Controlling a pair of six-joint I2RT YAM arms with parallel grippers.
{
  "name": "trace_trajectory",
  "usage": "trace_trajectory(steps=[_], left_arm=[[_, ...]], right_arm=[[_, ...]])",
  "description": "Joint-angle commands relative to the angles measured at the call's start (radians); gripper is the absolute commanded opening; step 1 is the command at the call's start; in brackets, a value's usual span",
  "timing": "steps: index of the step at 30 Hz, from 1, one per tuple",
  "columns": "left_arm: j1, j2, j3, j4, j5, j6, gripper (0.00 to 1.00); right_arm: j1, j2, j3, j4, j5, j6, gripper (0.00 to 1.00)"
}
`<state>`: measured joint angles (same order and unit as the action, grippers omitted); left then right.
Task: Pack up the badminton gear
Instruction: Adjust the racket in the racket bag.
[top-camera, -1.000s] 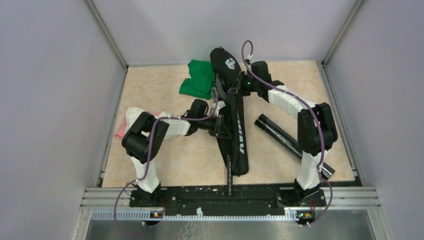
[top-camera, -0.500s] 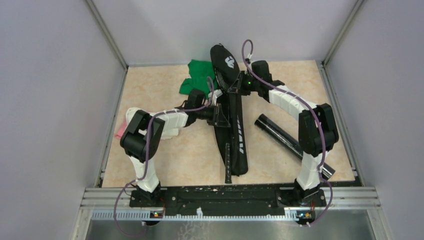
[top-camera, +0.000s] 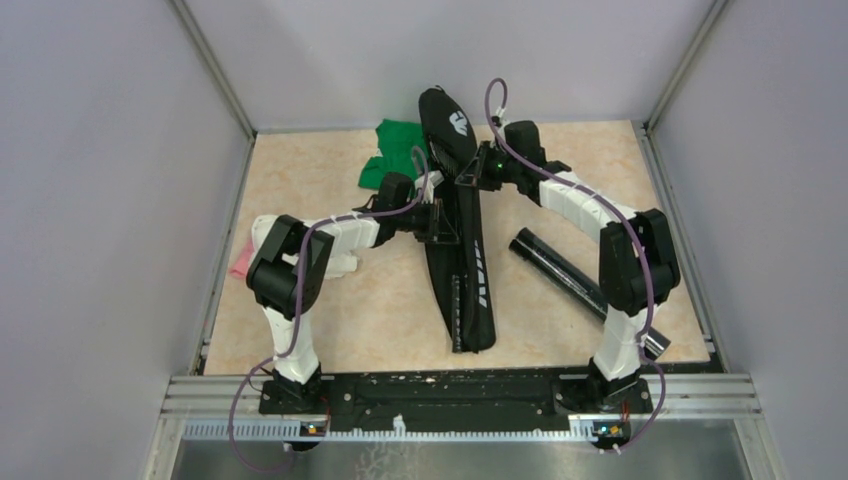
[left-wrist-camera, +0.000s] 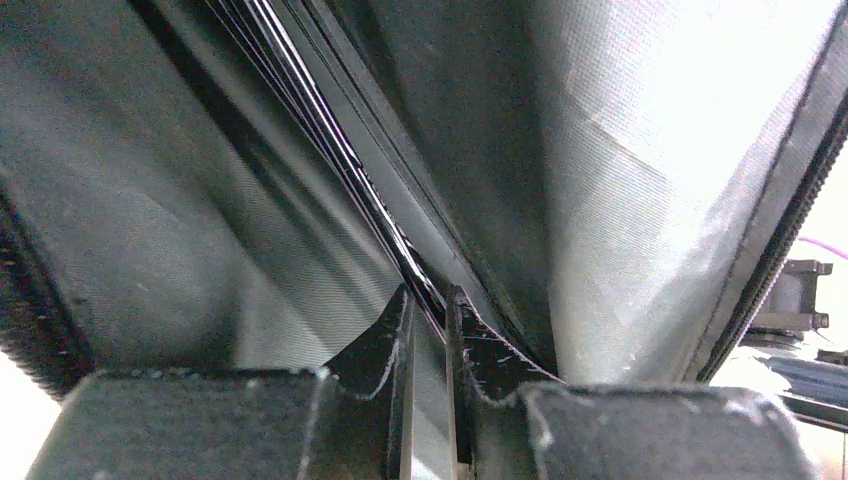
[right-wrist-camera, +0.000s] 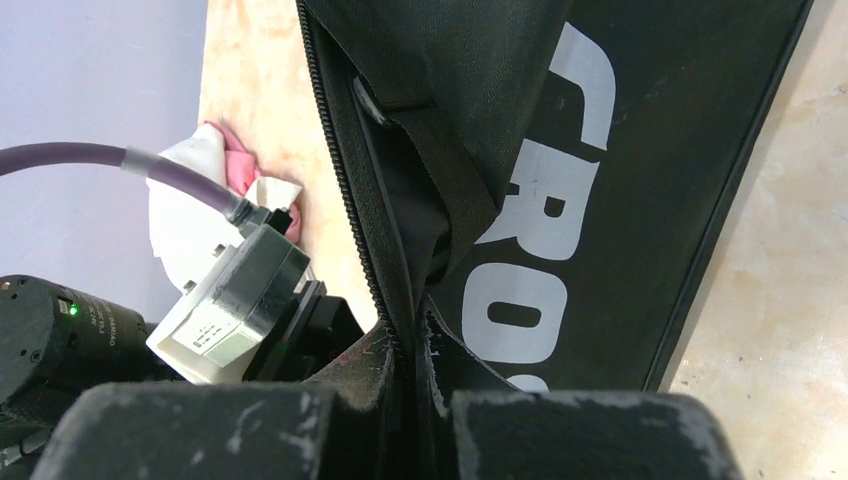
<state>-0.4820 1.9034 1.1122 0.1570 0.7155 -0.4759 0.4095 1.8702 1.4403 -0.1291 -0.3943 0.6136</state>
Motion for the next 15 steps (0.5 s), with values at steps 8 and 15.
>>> trace_trajectory(steps=[8, 15], left_arm=[[0.004, -0.035, 0.066, 0.084, -0.095, 0.068, 0.00], [0.003, -0.008, 0.100, 0.060, -0.132, 0.066, 0.00]], right_arm=[[0.001, -0.085, -0.010, 0.070, -0.044, 0.005, 0.00], [0.012, -0.097, -0.022, 0.089, -0.056, 0.027, 0.00]])
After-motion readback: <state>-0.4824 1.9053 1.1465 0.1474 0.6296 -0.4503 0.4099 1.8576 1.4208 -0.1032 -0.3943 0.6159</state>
